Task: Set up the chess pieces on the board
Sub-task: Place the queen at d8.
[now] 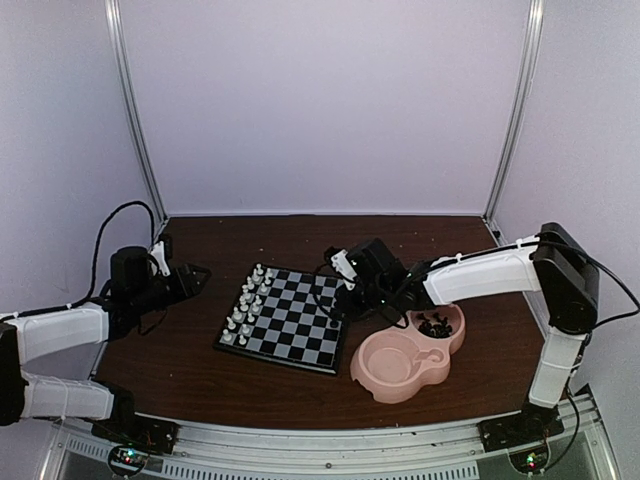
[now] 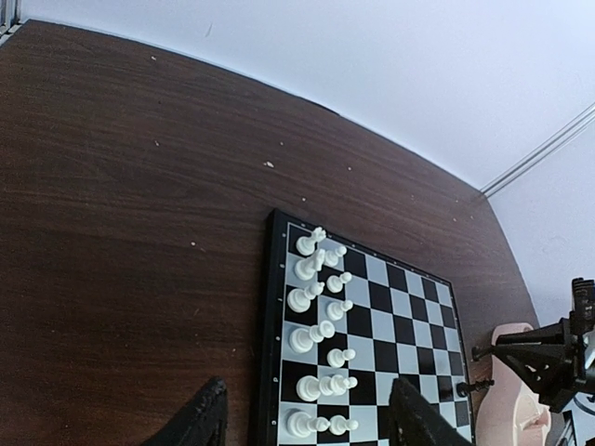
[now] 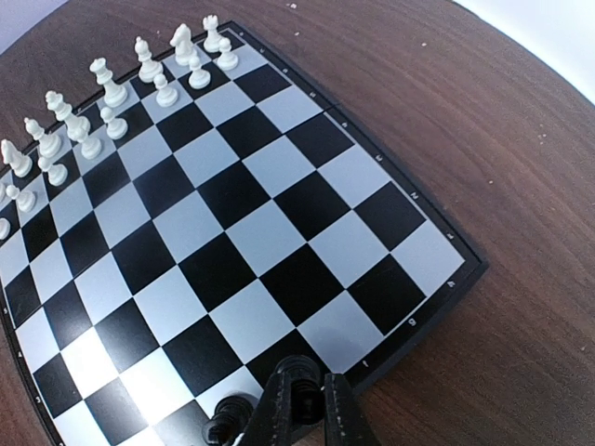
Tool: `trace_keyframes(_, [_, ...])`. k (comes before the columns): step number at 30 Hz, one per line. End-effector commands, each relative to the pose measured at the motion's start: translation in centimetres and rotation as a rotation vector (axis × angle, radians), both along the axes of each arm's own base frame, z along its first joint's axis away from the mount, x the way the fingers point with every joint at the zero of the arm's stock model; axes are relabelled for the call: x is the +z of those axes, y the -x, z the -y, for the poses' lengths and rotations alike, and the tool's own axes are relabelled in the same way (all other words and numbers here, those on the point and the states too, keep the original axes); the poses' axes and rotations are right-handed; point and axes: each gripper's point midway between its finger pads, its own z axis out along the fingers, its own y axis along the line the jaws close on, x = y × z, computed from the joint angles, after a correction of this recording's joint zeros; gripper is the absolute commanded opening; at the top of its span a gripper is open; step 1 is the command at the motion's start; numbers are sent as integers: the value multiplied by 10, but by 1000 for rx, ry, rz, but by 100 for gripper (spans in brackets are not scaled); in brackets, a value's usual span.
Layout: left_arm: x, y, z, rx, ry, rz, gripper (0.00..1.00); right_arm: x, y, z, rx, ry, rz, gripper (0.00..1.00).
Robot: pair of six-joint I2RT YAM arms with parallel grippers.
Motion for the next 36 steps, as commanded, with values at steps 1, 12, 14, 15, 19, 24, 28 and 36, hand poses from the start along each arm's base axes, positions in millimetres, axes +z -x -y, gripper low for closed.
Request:
trace_keyframes(1, [20,-5,3,-12,1,61,59,-7,1,-13,27,-6,-34,8])
trace_keyframes(12, [20,-5,3,-13,-2,58,59,-14,-2,-13,29,21,-47,9])
trace_keyframes(14, [20,-5,4,-14,-2,59,59,-16,-1,-15,34,24,-54,9])
trace_keyframes(15, [20,-5,3,-13,-3,59,59,-17,-1,-15,35,27,-57,9])
trace_keyframes(19, [21,-4,4,-15,-4,60,59,-17,-2,-13,28,35,-51,9])
trace_keyframes(24, [21,-5,4,-15,-2,60,59,-13,-3,-9,19,41,-38,9])
trace_keyframes(28, [21,-5,4,-15,-2,59,59,-16,-2,-9,20,51,-44,10])
trace_keyframes(36, [21,-5,3,-12,-4,58,59,-19,-2,-8,20,67,-54,10])
